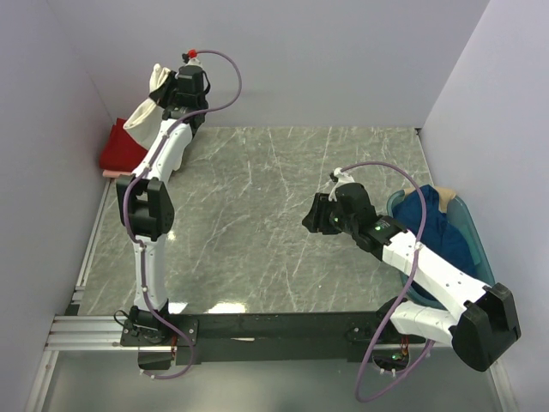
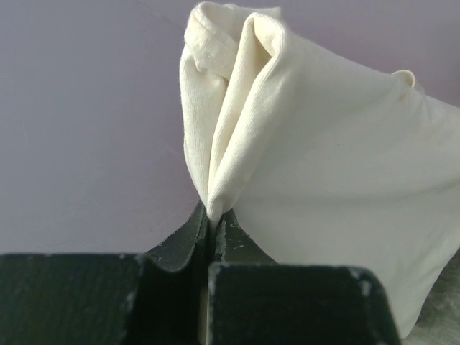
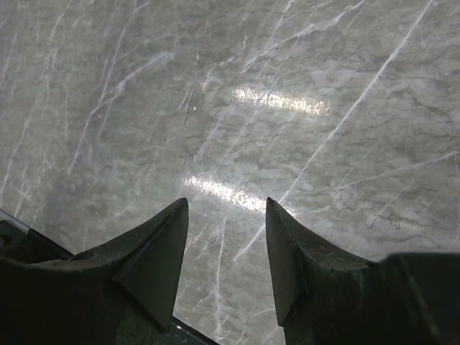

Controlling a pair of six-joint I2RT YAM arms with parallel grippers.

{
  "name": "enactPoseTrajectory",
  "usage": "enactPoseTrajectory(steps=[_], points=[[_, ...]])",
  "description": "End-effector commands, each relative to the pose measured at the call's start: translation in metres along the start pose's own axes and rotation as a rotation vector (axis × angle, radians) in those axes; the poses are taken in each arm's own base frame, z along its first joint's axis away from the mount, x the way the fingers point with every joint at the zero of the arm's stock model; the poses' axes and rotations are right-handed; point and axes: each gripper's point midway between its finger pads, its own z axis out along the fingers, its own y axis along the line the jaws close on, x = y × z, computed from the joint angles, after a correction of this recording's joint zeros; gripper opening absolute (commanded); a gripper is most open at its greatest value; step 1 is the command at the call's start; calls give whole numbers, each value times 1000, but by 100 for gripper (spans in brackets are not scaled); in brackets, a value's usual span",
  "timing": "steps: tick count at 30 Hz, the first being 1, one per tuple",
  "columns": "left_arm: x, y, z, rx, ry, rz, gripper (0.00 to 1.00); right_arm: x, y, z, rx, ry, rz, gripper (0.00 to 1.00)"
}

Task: Fold and stack the t-shirts
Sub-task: Neatly place the folded tshirt to the corner

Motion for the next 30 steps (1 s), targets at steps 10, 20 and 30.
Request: enactPoseTrajectory(steps=[10,20,30], points=[[-5,39,24,-25,-37,-136,0,-13,3,7,13,-14,-3,54],[51,-1,93,38,4,-148,2,-9,2,29,39,48,0,52],[107,19,150,-199,75,-298,61,-5,0,46,59,85,12,53]])
